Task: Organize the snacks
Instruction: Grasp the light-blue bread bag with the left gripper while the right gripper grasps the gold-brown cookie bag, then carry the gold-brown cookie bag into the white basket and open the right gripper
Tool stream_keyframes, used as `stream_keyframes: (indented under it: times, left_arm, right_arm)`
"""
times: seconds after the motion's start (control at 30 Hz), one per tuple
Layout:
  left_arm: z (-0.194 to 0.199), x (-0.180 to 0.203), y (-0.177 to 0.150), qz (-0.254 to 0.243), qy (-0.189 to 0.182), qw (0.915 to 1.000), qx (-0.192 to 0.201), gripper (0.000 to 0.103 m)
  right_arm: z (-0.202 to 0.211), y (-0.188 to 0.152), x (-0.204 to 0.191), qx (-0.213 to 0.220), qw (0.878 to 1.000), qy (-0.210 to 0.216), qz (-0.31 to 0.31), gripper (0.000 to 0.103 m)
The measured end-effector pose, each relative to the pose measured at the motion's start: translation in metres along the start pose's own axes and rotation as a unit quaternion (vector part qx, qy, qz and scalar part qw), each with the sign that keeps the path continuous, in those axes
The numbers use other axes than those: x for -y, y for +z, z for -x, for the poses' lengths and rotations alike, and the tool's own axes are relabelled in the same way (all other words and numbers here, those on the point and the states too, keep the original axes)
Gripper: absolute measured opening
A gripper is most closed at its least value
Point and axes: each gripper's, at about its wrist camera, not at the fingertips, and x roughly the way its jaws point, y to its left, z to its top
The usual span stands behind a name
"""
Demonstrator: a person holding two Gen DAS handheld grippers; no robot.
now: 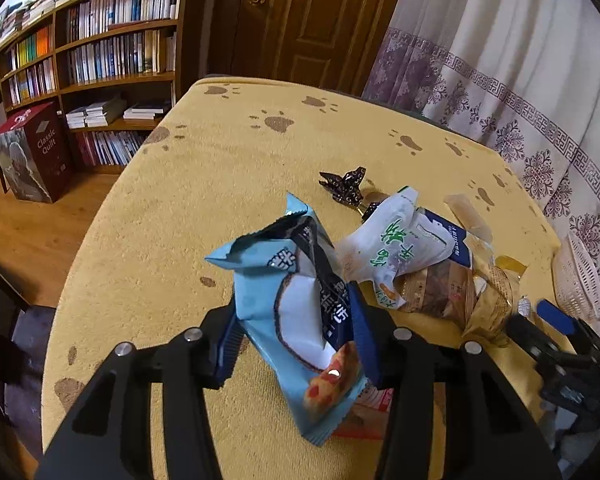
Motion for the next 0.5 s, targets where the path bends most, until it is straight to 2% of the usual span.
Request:
stream_keyframes:
  times: [0.13, 0.27, 0.33, 0.5]
  left_arm:
    - [0.005, 0.002, 0.0, -0.003, -0.003, 1.0, 0.003, 0.049]
    - [0.009, 0.005, 0.0, -0.006, -0.007, 0.9999, 0.008, 0.049]
    - [0.012, 0.007, 0.0, -0.008, -0.009, 0.9999, 0.01, 0.049]
    - [0.016, 0.012, 0.0, -0.013, -0.015, 0.9997, 0.012, 0.049]
  right_arm:
    - [-0.021, 0.011, -0.006, -0.018, 1.0, 0.01, -0.008, 0.076]
    - [-0.036, 0.009, -0.004, -0.04, 0.999, 0.008, -0.021, 0.065]
    - [-0.036, 0.006, -0.001, -0.042, 0.998, 0.02, -0.031, 0.054]
    - [-0.021, -0.002, 0.002, -0.032, 0.999, 0.024, -0.032, 0.05]
